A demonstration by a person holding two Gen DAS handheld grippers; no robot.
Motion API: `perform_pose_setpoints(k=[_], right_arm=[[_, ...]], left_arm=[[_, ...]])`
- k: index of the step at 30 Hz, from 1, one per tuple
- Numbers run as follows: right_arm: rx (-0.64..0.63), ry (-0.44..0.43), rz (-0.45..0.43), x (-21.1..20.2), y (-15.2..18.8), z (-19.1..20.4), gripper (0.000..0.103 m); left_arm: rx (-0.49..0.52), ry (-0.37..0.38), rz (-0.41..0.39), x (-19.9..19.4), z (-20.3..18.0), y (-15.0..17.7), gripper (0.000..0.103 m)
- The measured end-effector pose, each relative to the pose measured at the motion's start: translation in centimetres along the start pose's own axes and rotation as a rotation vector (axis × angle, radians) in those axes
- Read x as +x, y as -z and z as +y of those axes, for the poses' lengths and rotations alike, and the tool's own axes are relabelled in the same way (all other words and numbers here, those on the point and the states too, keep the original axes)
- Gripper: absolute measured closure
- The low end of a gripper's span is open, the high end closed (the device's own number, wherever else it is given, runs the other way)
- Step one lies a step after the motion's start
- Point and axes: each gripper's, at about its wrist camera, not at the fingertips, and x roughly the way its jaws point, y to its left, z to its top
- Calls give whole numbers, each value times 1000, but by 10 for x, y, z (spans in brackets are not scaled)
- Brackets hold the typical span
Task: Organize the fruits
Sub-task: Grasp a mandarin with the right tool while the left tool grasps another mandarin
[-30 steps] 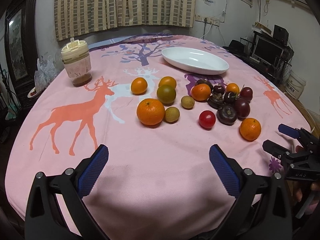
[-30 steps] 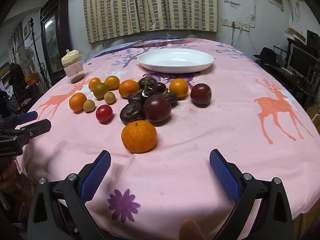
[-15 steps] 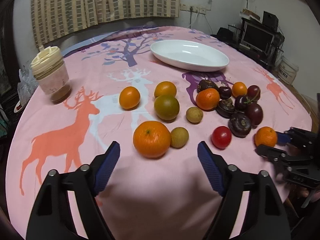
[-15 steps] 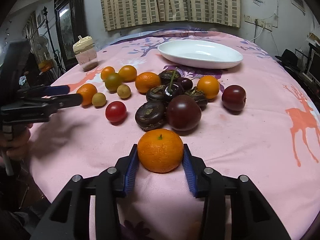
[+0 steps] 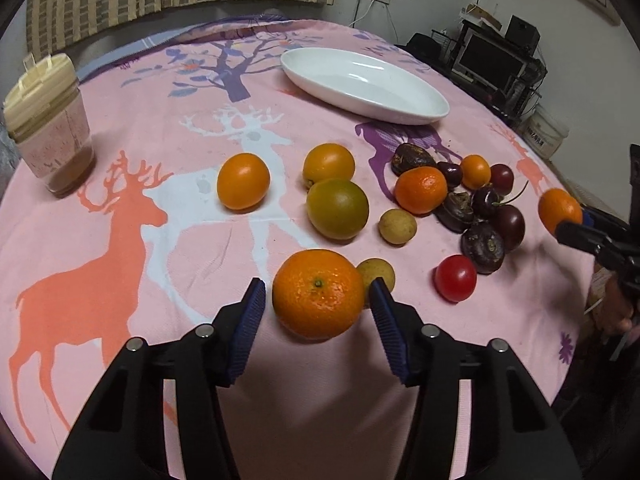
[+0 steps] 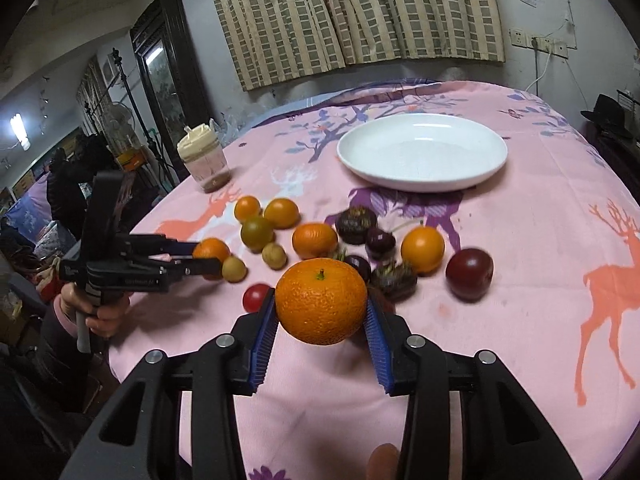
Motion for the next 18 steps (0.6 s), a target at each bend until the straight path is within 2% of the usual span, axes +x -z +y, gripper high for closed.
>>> perform_pose_setpoints(k=[1,5,9,11,14,15,18], right_arm=[[-1,-13,-3,0,-7,-3,61],[14,-22,-34,4,-46,-21,61],[25,57,-78,27,-97,-52,60],[49,90,-61,49,-119,-70,60],[79,176,14,98,-148,-99,60],[85,209,51,117,-154,-109,60],[119,234,127,150,-158,-131,60]], left_arm=[[-12,29,7,0,3,0,59],[-24,67,36,-3,11,-8,59],[41,62,-33,-22,4,-56,59],[86,43,-88,-21,-8,-97,59],[105,35,-97,8,-22,-155,59],[102,45,-77,24,-26,-173,59],[104,40,5,80,-41,-214,59]])
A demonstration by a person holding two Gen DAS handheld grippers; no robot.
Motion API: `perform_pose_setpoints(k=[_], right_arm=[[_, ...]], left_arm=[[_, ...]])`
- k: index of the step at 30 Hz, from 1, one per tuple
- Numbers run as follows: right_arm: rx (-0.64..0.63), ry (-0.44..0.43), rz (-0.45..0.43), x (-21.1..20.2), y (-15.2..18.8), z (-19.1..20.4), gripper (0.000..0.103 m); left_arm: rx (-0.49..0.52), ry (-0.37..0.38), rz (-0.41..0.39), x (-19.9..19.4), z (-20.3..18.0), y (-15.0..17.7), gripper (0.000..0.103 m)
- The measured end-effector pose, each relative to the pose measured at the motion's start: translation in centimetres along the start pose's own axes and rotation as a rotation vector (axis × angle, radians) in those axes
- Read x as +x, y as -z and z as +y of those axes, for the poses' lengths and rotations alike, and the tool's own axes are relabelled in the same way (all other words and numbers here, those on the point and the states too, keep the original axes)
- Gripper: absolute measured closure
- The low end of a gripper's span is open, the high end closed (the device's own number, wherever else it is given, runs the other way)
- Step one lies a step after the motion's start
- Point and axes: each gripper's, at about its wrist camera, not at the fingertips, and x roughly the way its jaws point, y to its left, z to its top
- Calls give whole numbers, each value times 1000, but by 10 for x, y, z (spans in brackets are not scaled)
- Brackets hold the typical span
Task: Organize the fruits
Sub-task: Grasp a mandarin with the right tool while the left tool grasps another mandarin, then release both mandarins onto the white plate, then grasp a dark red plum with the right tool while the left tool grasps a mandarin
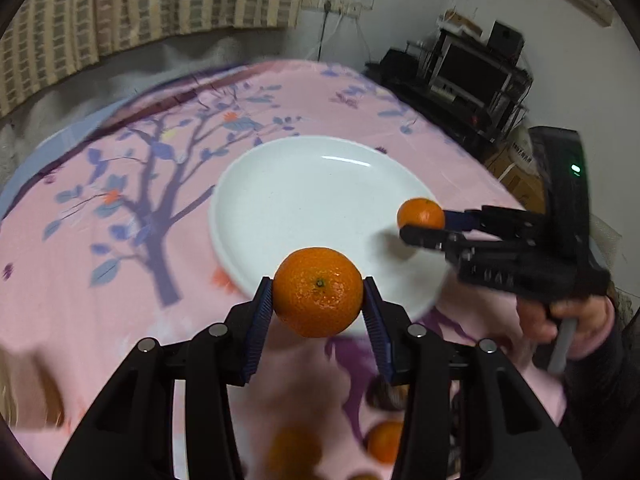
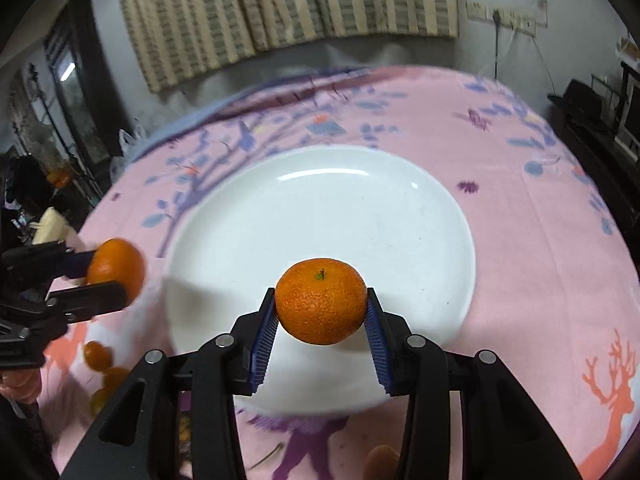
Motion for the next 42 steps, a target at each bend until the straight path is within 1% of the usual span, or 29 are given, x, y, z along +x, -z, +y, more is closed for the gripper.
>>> perform_pose_setpoints(k=[1,3,6,7,8,9,10,11,12,13,15,18,21,25,27,31,34,36,37,38,40,42], right_arm=[[3,8,13,6,0,-3,60],[2,30,38,18,3,-9,60],[-1,38,54,25,6,-13,56],[0,36,52,23,7,-13,52],[0,36,45,20,7,-11,45],[-3,40,31,13,8,-10,45],[-16,46,7,0,11,-7,45],[-27,47,-21,-14,14,-3,41],[-32,46,-42,-25,17,-2,36],[-37,41,-71,-40,24,-1,34],[-39,17,-99,-61,43,0,33],[-11,-15,-117,-87,89,-1,33],[49,-16,-84,-95,128,-5,33],[97,7,-66,-94,156,-3,33],[113,15,-50,-91,161,-3,34],[131,41,-44,-88,161,-1,40],[134,72,-4,-79,159,-1,50],[128,62,20,-73,159,0,59],[122,61,24,-71,158,1,60],[116,60,24,-71,157,3,65],[111,71,25,-71,157,5,65],[124,64,15,-75,157,5,65]], left_arm=[[-3,-15,36,21,-3,-11,59],[-7,-30,80,49,-7,-20,59],[-28,-56,143,79,-7,-26,58],[-36,-74,159,83,-7,-26,52],[-37,-89,156,83,-5,-24,35],[-33,-102,133,76,-5,-22,28],[-23,-111,94,61,-4,-18,19],[-11,-118,63,47,-4,-14,14],[1,-126,40,33,-3,-10,11],[4,-137,9,15,1,-2,9],[-1,-145,-23,-7,9,11,8],[-22,-152,-43,-36,25,43,7],[-43,-140,-58,-52,38,71,7],[-35,-168,-96,-64,46,93,7],[-30,-174,-105,-67,48,99,7],[-51,-163,-104,-73,54,110,7],[-71,-179,-101,-76,60,118,7],[-88,-171,-89,-76,66,123,7],[-92,-162,-84,-76,68,125,7],[-92,-151,-77,-75,69,128,7],[-88,-138,-61,-73,71,132,8],[-71,-120,-50,-71,70,136,8]])
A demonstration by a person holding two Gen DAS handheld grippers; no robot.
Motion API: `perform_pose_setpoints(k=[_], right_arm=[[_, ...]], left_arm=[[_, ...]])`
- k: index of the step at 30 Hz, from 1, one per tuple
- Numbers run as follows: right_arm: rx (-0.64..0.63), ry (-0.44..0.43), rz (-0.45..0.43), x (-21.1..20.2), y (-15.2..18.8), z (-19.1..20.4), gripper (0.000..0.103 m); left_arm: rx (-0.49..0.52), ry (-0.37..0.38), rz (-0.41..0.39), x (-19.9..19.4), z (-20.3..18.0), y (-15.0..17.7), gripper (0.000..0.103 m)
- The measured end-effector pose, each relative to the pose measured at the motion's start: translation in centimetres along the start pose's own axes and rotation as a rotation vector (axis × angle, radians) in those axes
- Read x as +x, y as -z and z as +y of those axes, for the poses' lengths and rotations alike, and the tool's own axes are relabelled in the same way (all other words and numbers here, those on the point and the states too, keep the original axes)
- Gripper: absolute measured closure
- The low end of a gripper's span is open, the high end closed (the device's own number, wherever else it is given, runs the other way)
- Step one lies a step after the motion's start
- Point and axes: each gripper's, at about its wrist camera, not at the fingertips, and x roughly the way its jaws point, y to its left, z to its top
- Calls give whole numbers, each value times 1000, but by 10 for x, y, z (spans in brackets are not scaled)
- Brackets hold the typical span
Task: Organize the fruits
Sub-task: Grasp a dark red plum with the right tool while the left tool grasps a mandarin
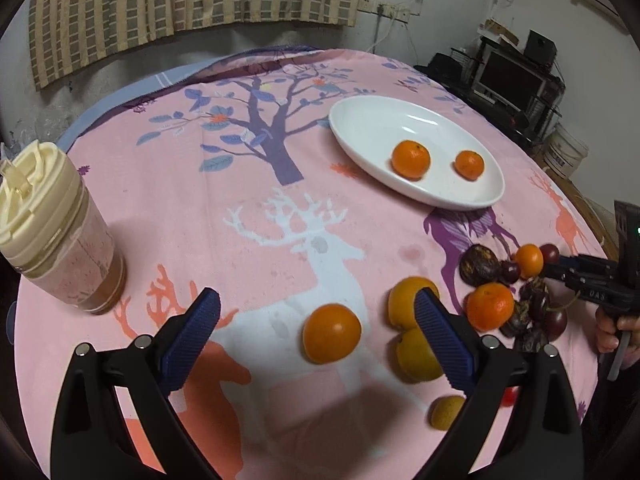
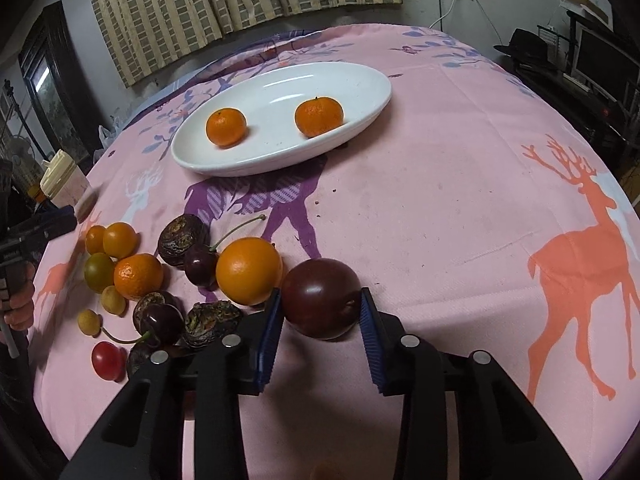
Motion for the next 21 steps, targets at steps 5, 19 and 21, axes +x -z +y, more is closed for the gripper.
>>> perform_pose_setpoints(k=[5,19,21], right_arm=[[17,-6,-38,-13,-4,-2,65],[-6,-41,-95,-24,-19,4,65],[-13,-47,-106,-26,-24,4,65]], left_arm=[[24,13,51,11,-2,9,37],[77,-13,132,39,-12,19,63],[86,-15,131,38,-16,19,67]])
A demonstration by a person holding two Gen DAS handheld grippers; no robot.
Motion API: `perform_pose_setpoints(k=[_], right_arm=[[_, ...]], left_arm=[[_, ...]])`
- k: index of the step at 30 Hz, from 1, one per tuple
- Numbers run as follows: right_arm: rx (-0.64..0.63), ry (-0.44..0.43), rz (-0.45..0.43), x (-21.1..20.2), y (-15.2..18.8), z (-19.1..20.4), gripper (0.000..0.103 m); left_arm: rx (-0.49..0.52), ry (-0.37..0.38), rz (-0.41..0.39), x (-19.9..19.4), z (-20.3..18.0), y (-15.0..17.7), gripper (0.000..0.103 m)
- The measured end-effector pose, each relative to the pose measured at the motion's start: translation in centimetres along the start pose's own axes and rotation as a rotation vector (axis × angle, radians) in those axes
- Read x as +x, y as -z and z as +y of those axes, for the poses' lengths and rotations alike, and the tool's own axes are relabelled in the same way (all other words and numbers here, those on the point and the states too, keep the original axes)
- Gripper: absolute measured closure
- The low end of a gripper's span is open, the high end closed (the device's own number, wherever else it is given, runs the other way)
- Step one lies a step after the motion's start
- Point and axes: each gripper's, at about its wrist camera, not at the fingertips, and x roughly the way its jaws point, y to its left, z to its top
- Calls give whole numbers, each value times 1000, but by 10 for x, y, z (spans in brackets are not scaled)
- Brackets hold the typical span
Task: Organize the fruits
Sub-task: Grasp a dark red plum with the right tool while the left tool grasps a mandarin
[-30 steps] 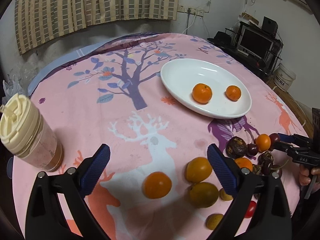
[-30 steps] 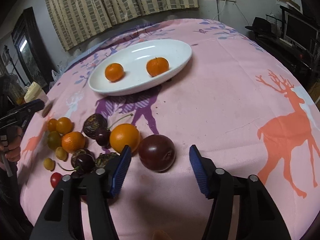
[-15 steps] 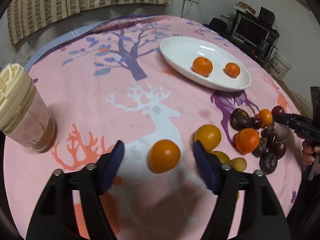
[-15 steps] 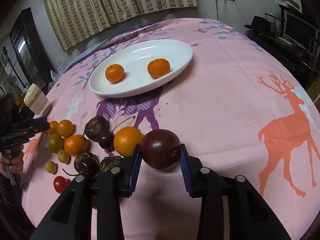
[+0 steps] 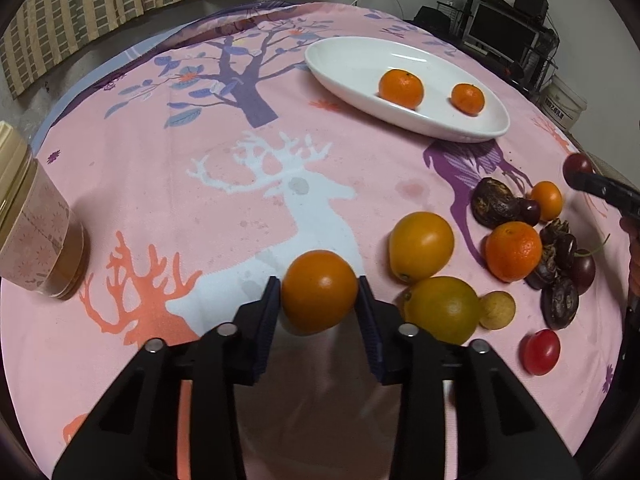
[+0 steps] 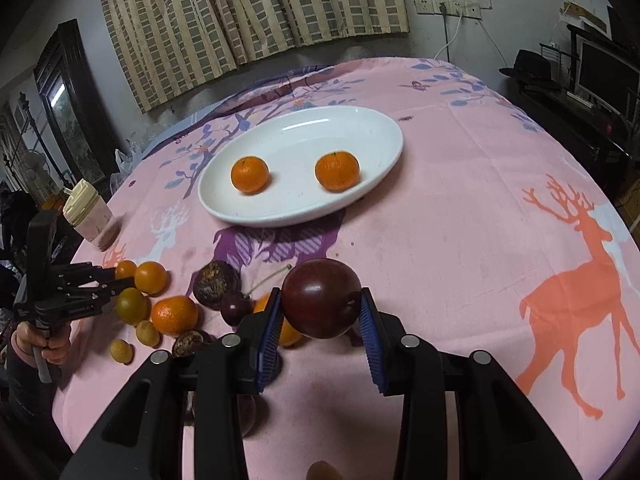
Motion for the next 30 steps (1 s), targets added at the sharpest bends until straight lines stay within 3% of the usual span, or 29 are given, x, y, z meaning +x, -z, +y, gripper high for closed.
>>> perform_pose_setpoints(k=[6,10,13,16,21,27,30], right_arm=[[-20,-33,-75,6,-47,1,65],[-14,-46,-143,22,-87,-3,65],[-6,-3,-172,44,-108,-9,65],[18,-4,-127,67,-111,-20,65],[20,10,-74,87,-104,-29,65],[-6,8,-59,93,-100,-24,63],[-17,9,-68,89,-100,-22,60]], left_arm=[[4,-53,-54,-15,-6,-25,67],[30,-104,-128,-25,-26,-65,67],[65,-153,-168,-21,-47,-99,67],[100,-196,-188,-8,-65,-128,67],[111,-179,-159,31,-85,-168,67],[136,-214,-130,61,-98,-182,66],[151,-272,-154,58,-103,-181,49]])
